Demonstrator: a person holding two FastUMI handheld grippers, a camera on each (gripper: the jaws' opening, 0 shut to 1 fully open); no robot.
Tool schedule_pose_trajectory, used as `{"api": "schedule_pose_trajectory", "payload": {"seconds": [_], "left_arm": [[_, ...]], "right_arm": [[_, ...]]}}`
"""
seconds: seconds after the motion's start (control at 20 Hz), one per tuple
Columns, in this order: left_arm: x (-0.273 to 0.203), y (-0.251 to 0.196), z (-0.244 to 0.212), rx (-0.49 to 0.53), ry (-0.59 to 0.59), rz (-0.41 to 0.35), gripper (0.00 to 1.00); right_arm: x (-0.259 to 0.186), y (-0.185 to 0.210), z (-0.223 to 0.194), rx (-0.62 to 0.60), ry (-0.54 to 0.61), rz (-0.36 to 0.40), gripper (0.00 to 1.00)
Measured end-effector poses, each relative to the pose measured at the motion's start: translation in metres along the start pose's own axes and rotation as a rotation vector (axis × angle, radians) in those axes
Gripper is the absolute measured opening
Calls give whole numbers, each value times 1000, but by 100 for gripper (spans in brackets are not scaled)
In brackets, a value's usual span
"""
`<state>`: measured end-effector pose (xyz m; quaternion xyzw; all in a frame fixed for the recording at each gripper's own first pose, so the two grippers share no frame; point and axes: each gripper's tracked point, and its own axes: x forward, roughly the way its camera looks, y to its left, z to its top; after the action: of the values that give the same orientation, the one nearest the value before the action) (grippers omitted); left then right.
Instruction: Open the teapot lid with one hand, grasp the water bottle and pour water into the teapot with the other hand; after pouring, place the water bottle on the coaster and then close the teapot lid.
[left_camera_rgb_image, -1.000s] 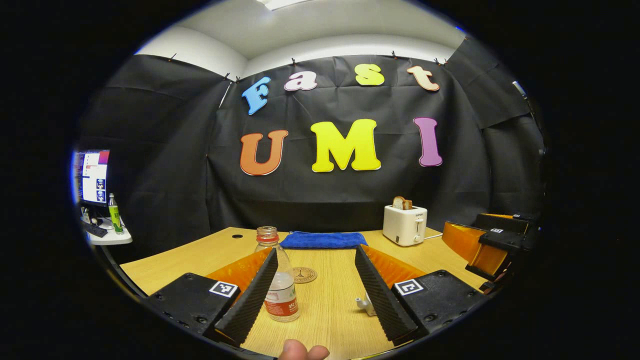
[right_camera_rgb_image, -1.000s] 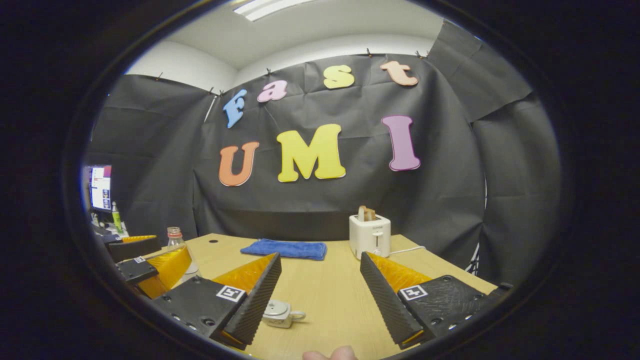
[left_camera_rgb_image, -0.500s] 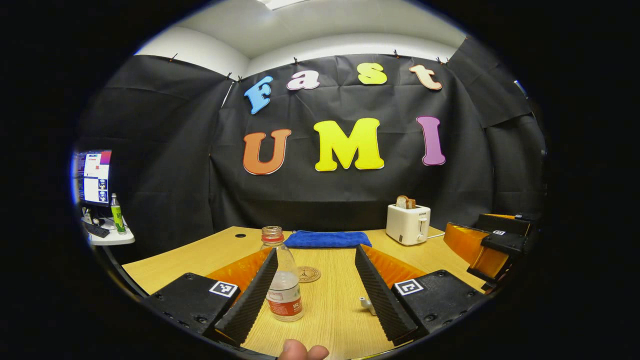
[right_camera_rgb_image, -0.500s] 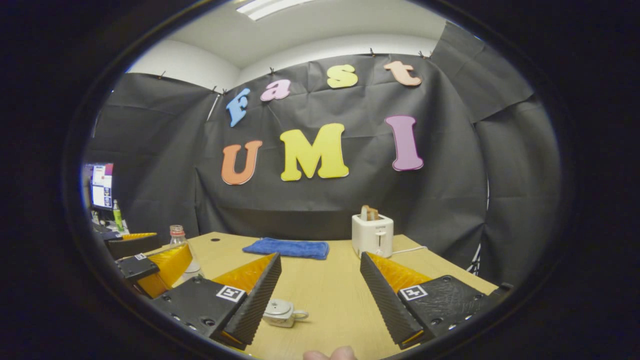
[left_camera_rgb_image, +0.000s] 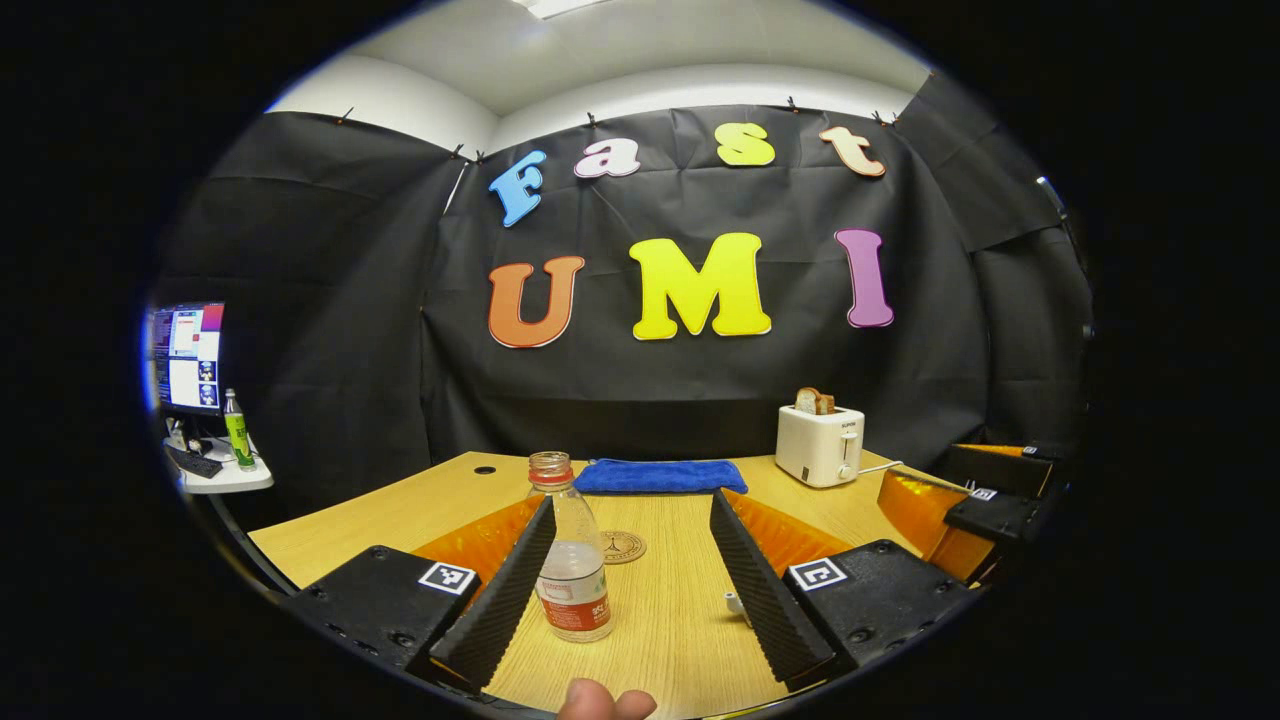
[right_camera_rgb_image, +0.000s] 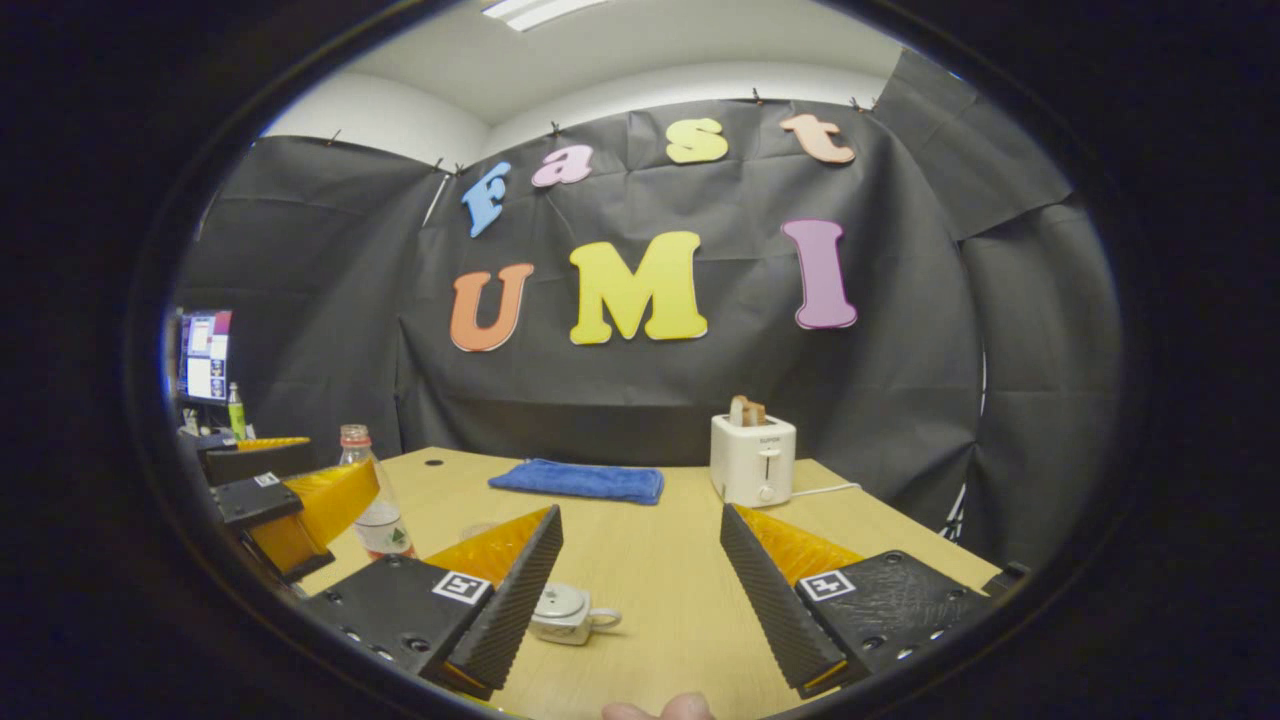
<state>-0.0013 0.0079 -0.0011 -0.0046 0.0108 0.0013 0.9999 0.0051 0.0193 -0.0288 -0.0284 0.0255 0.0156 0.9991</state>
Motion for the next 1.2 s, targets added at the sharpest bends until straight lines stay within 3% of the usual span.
{"api": "schedule_pose_trajectory", "payload": {"seconds": [0.85, 0.9, 0.95, 1.15, 1.2], "left_arm": [[0, 37, 12, -52, -12, 46, 98], [0, 41, 14, -51, -14, 50, 98], [0, 43, 15, -47, -17, 54, 98], [2, 47, 12, -43, -5, 58, 98], [3, 48, 11, -42, -5, 58, 98]], "right_arm": [[69, 59, -79, -109, 156, 94, 96], [70, 62, -83, -120, 165, 101, 84], [72, 65, -85, -129, 173, 108, 82], [76, 70, -95, -156, 203, 122, 53], [77, 69, -97, -152, 211, 122, 38]]}}
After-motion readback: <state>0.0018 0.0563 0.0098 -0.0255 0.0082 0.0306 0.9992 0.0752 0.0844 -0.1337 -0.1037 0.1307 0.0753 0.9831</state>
